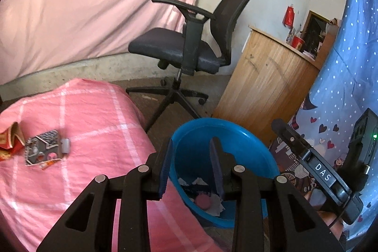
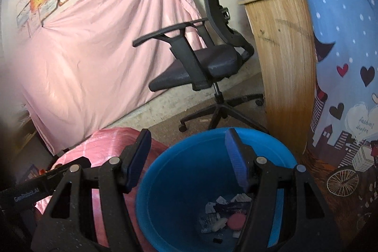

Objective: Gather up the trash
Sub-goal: 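Move both open tools back over the table toward the red cup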

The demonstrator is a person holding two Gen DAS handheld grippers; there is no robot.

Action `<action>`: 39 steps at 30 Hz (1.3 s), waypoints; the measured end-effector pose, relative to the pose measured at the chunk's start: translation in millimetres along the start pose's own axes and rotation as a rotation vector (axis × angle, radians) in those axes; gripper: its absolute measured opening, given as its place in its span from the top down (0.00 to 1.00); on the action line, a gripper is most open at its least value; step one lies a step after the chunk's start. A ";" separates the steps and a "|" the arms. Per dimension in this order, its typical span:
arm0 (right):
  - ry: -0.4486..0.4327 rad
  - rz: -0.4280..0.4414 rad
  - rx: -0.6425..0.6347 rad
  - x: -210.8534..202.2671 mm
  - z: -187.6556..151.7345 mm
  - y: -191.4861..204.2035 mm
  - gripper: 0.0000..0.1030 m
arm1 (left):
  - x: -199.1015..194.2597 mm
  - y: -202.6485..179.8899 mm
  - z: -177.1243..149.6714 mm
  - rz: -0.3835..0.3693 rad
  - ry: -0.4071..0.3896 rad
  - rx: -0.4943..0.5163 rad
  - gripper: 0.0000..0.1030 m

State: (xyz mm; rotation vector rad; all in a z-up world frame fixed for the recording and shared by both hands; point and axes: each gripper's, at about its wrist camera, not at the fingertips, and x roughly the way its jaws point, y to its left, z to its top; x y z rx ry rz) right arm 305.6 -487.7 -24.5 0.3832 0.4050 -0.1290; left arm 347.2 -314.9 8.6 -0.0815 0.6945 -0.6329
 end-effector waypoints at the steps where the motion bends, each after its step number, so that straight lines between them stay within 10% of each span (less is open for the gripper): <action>1: -0.003 0.005 -0.006 -0.7 0.5 3.2 0.14 | -4.2 2.1 0.3 0.006 -0.010 0.000 0.73; 15: -0.130 0.131 -0.121 -10.7 0.3 79.3 0.14 | -82.4 60.3 -5.9 0.162 -0.196 -0.038 0.65; 39: -0.262 0.270 -0.352 -10.4 -34.4 184.5 0.00 | -176.2 167.2 -55.9 0.428 -0.423 -0.182 0.03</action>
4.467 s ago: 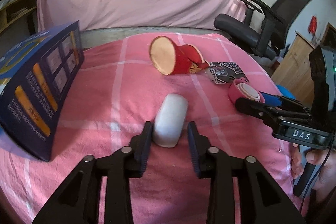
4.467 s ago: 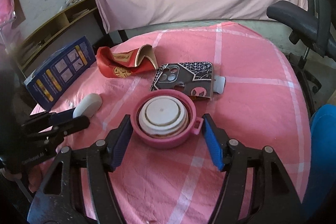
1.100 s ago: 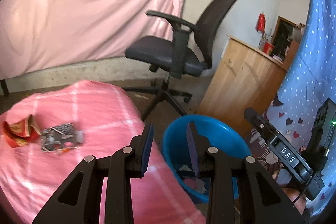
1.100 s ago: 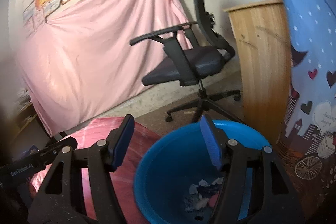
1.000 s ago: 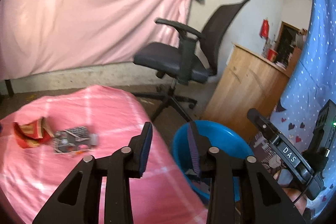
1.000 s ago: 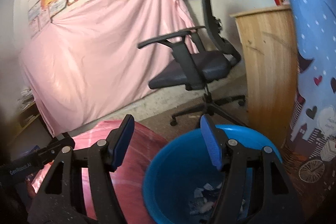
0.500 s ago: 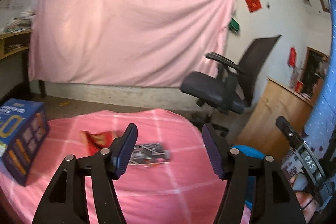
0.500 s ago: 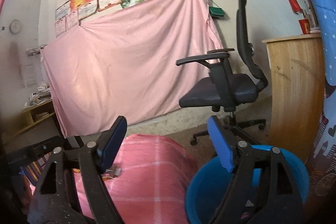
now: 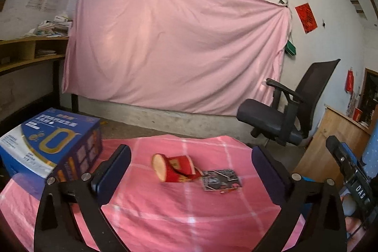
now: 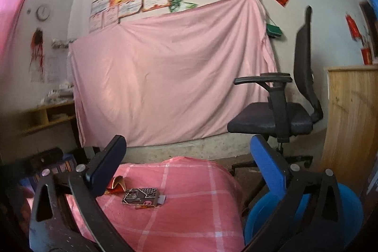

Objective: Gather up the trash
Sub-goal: 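Move both open tools back over the table toward the red cup, then grasp the red paper cup with the left tool while the right grasps the black phone case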

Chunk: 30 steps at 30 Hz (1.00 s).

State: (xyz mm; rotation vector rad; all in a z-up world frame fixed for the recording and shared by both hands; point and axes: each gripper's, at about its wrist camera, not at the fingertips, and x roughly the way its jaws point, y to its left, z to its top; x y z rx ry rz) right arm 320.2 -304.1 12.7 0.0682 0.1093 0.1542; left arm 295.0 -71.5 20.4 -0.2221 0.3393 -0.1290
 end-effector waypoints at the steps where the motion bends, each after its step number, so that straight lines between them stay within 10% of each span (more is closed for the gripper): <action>1: 0.004 0.005 -0.019 0.9 -1.7 5.5 0.00 | 0.4 3.2 -1.0 0.003 0.002 0.003 0.03; 24: 0.440 0.023 -0.150 86.8 -53.8 45.6 0.00 | 63.4 42.6 -23.8 0.019 0.202 -0.041 0.05; 30: 0.584 0.056 -0.110 118.9 -65.7 42.9 0.00 | 91.3 46.3 -22.7 -0.012 0.302 -0.058 0.41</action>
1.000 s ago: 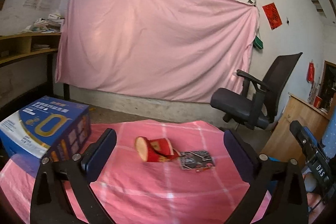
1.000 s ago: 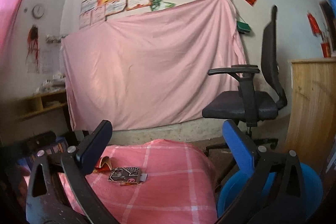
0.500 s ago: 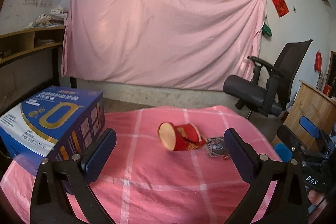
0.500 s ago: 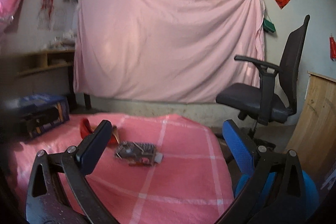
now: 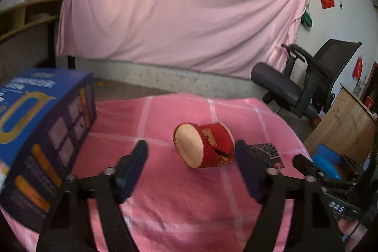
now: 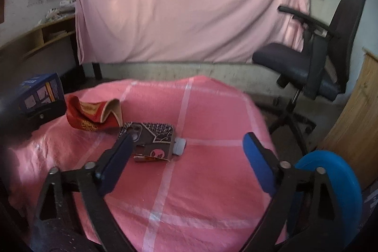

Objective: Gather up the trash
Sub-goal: 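Grasp the red paper cup with the left tool while the right grasps the black phone case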

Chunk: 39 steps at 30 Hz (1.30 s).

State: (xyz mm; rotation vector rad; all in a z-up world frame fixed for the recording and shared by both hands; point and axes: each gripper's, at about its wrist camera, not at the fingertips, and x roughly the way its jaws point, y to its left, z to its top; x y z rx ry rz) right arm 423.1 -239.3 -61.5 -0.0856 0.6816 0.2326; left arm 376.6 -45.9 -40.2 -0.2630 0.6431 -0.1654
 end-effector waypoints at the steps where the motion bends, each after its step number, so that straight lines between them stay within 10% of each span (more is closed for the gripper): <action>1: 0.020 0.014 0.011 4.9 0.7 -0.8 0.01 | 2.9 1.0 1.7 -0.008 0.014 -0.010 0.46; 13: 0.158 0.135 0.054 43.3 3.8 6.9 0.13 | 18.4 7.4 7.9 -0.052 0.127 -0.058 0.84; 26: 0.141 0.221 -0.001 21.5 -9.6 20.2 0.38 | -9.9 8.2 -10.0 -0.006 0.118 -0.042 0.90; 31: 0.133 0.245 -0.024 7.0 -18.6 24.7 0.63 | -26.7 7.2 -14.8 0.020 0.107 -0.041 0.90; 39: 0.103 0.272 0.017 -5.0 -22.8 16.7 0.61 | -47.9 13.7 -29.0 0.079 0.115 -0.081 0.90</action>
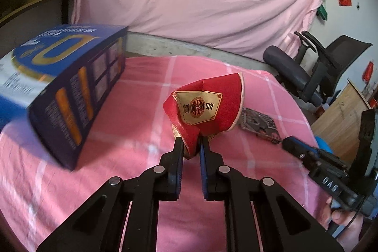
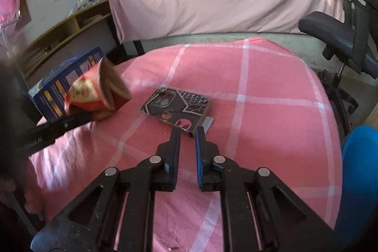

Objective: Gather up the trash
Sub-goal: 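Grasp the red paper cup with the left tool while the right grasps the black phone case, then lift the red paper cup and black phone case off the table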

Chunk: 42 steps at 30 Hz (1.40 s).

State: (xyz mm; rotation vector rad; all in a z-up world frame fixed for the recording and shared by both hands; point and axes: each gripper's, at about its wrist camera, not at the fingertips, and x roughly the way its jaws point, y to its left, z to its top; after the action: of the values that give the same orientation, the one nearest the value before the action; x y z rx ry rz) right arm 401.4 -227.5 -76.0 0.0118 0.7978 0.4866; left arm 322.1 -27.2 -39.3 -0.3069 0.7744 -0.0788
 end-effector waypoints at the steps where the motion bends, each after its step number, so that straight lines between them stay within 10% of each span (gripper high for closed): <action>1: 0.000 0.006 0.008 0.4 0.8 -1.7 0.55 | -0.9 0.5 -0.2 0.006 -0.002 -0.003 0.90; 5: 0.014 0.022 0.011 8.3 4.8 -0.9 0.24 | -1.3 2.0 -0.4 0.029 -0.019 -0.007 0.90; 23: 0.124 0.002 -0.194 61.1 31.1 28.4 0.09 | 9.2 22.9 0.5 -0.017 -0.035 -0.088 0.90; 31: 0.066 0.011 -0.154 45.3 25.0 23.0 0.59 | 7.6 21.3 0.0 -0.009 -0.040 -0.084 0.90; 42: -0.014 0.015 -0.129 18.9 15.1 18.4 0.74 | 7.1 15.2 -1.3 -0.002 -0.044 -0.082 0.90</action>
State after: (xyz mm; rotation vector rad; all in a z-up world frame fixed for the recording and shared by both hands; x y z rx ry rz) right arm 415.3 -200.5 -74.7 -0.0983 0.7517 0.5507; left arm 325.6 -14.4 -49.5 -0.3862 0.7354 -0.0417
